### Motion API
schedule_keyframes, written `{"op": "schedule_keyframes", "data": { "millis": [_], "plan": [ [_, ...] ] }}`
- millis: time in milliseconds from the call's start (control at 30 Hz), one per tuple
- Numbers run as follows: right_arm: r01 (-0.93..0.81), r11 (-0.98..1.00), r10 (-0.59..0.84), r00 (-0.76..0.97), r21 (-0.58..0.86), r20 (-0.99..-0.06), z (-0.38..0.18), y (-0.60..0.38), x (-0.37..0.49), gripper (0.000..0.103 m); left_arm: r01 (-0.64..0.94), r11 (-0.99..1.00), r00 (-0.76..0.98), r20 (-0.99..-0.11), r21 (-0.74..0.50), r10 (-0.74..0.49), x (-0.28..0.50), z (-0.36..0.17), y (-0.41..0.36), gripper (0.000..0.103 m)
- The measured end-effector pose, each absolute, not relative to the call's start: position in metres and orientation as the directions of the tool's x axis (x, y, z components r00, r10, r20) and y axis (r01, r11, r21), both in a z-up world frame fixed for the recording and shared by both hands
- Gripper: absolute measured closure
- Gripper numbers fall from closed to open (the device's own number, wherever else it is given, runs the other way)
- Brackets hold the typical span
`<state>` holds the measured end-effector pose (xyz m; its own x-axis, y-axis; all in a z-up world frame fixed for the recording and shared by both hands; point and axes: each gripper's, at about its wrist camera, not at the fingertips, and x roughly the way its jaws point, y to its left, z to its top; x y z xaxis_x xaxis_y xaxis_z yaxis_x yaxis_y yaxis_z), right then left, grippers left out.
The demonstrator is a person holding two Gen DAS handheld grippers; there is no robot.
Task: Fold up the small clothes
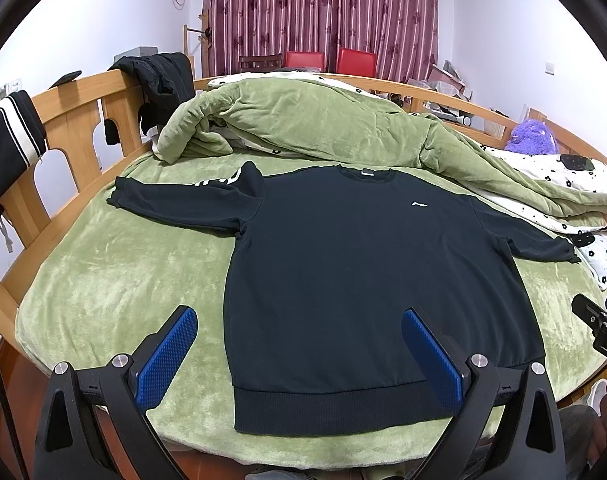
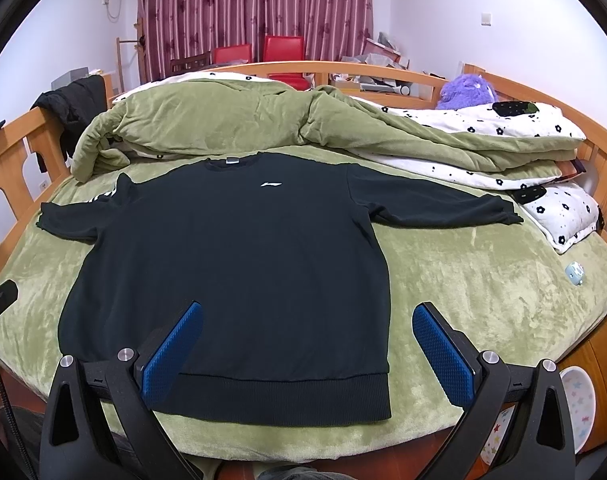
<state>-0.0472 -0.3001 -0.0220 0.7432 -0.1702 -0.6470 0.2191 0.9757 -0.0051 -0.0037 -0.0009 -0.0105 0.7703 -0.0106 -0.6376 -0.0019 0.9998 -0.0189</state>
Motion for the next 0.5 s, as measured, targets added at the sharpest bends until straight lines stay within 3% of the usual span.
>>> {"op": "schedule_keyframes", "data": {
  "millis": [500],
  "plan": [
    [0.219, 0.976, -0.171, 0.742, -0.006, -0.648, -0.0218, -0.2990, -0.0464, 0.000, -0.002, 1.000, 0.770, -0.638, -0.023, -0.013, -0.0033, -0.0122, 0.0005, 0.000]
  ]
}}
